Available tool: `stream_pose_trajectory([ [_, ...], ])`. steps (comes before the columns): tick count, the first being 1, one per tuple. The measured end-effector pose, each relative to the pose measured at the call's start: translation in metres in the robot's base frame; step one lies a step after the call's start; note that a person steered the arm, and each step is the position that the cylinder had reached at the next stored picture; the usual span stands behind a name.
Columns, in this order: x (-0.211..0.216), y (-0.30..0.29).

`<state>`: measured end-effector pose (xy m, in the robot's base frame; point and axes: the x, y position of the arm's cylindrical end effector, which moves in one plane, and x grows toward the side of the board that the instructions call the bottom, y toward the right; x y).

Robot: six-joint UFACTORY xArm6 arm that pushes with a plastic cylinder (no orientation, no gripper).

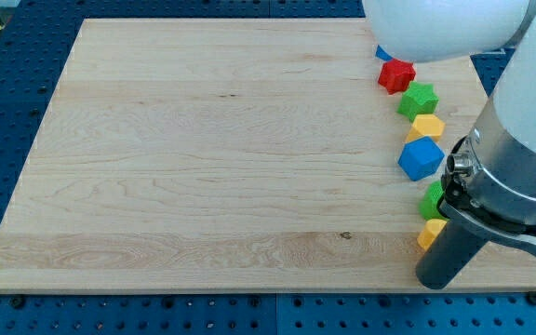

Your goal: Push the yellow heart left a bit

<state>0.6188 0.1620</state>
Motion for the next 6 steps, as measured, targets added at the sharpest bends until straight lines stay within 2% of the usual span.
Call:
stream_pose_trajectory([
  [2, -0.001, 0.011],
  [4, -0.008, 0.052],
  [5, -0.026, 0.042],
  [6, -0.036, 0.004],
])
